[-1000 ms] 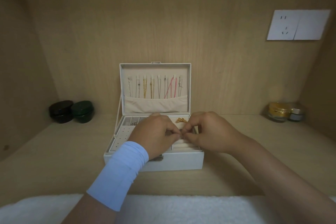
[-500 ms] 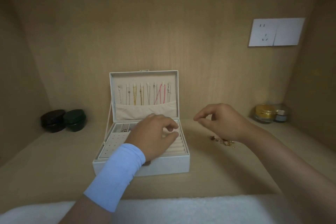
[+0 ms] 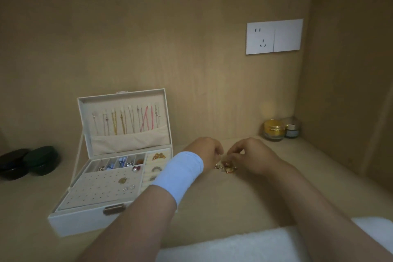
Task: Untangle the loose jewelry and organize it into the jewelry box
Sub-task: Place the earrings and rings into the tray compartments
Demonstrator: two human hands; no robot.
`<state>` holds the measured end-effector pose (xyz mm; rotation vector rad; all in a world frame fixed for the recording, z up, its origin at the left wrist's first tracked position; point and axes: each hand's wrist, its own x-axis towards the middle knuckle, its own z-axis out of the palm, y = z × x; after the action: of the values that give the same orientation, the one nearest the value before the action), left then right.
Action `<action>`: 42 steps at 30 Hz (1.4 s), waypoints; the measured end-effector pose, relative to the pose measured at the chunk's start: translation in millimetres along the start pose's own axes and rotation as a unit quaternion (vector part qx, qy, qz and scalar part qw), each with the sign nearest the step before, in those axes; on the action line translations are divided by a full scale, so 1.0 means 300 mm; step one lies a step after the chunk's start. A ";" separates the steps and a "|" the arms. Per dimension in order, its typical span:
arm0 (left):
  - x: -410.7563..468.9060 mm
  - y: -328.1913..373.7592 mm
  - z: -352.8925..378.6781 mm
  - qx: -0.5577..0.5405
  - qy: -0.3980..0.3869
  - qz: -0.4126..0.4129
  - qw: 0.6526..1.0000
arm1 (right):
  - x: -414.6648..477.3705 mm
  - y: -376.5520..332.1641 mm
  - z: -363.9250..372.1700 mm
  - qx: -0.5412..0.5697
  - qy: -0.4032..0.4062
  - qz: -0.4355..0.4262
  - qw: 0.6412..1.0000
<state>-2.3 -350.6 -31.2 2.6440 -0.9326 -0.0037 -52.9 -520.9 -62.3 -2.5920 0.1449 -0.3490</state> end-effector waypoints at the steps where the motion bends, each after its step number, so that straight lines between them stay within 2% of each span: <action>1: 0.014 -0.001 0.016 0.002 -0.006 -0.006 1.000 | 0.004 -0.002 0.005 -0.007 -0.003 0.010 1.000; 5: 0.046 -0.018 0.062 0.009 -0.033 -0.023 0.999 | 0.014 0.007 0.026 -0.030 -0.052 0.028 0.998; 8: 0.047 -0.031 0.080 0.010 -0.032 -0.028 0.999 | 0.022 0.016 0.031 0.011 -0.047 0.022 0.999; 10: 0.041 -0.034 0.075 -0.004 -0.014 -0.018 1.000 | 0.029 0.015 0.031 0.081 -0.020 0.018 0.996; 13: 0.036 -0.039 0.064 -0.125 0.020 -0.009 0.992 | 0.020 -0.008 0.027 0.211 -0.006 0.015 0.977; 15: 0.031 -0.043 0.055 -0.193 0.056 -0.006 0.979 | 0.005 -0.031 0.019 0.311 -0.017 0.025 0.950; 17: 0.026 -0.051 0.041 -0.215 0.091 0.006 0.972 | -0.010 -0.052 0.005 0.386 -0.031 0.034 0.921; 21: 0.003 -0.066 0.012 -0.260 0.113 0.016 0.959 | -0.018 -0.076 -0.016 0.406 -0.045 0.045 0.912; 24: -0.024 -0.080 -0.022 -0.300 0.129 -0.007 0.945 | -0.028 -0.093 -0.023 0.412 -0.071 0.057 0.907; 29: -0.110 -0.119 -0.077 -0.373 0.145 -0.025 0.916 | -0.060 -0.150 -0.004 0.400 -0.106 0.014 0.910; 32: -0.175 -0.142 -0.098 -0.375 0.130 -0.018 0.918 | -0.070 -0.219 0.031 0.388 -0.099 0.015 0.916; 35: -0.235 -0.172 -0.138 -0.370 0.133 -0.007 0.919 | -0.077 -0.297 0.051 0.437 -0.086 0.014 0.895; 39: -0.315 -0.243 -0.221 -0.356 0.160 -0.008 0.921 | -0.077 -0.406 0.070 0.450 -0.136 -0.043 0.882; 42: -0.362 -0.322 -0.285 -0.339 0.176 -0.011 0.924 | -0.055 -0.498 0.092 0.476 -0.132 -0.056 0.868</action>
<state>-19.1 -187.3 7.4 1.9248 -0.6276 0.1173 -55.7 -376.3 -13.3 -1.6320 -0.2305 -0.0563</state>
